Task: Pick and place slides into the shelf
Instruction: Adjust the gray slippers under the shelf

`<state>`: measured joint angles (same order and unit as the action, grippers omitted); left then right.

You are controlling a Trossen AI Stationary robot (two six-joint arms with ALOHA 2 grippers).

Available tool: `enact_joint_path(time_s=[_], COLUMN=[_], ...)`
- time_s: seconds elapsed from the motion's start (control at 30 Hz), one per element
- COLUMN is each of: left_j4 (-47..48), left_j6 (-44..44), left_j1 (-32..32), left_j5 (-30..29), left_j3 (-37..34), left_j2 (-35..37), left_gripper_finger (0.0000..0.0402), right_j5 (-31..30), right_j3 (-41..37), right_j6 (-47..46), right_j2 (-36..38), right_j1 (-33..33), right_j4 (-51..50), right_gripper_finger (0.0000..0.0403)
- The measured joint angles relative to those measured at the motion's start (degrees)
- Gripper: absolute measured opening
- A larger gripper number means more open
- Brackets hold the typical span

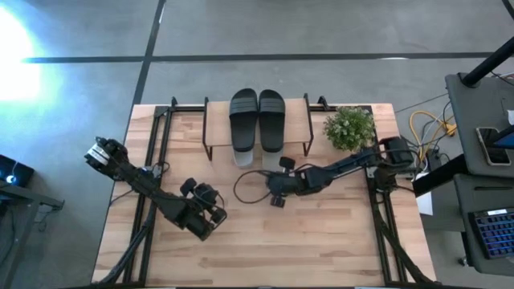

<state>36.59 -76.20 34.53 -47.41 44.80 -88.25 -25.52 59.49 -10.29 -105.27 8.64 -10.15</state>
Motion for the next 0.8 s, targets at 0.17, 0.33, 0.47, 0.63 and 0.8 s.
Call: enact_joint_path(time_s=[0.17, 0.33, 0.47, 0.63, 0.8], left_j4=[0.01, 0.1, 0.47, 0.43, 0.52], left_j6=[0.02, 0.04, 0.07, 0.09, 0.11], left_j1=[0.15, 0.15, 0.13, 0.08, 0.03], left_j5=[-0.03, -0.07, -0.24, -0.5, -0.57], left_j3=[0.0, 0.0, 0.0, 0.0, 0.0], left_j2=[0.0, 0.0, 0.0, 0.0, 0.0], left_gripper_finger=[0.001, 0.001, 0.001, 0.001, 0.001], right_j5=[0.0, 2.28, 4.88, 4.72, 2.83], right_j3=[-0.74, -1.42, -2.17, -2.19, -2.1], right_j6=[1.13, 2.88, 3.9, 5.23, 5.92], right_j2=[0.0, 0.0, -0.06, -1.76, -2.43], right_j1=[-2.45, -4.26, -5.61, -7.02, -7.92], right_j4=[-0.09, 0.1, 0.25, 0.69, 3.34], right_gripper_finger=[0.0009, 0.0009, 0.0009, 0.0009, 0.0009])
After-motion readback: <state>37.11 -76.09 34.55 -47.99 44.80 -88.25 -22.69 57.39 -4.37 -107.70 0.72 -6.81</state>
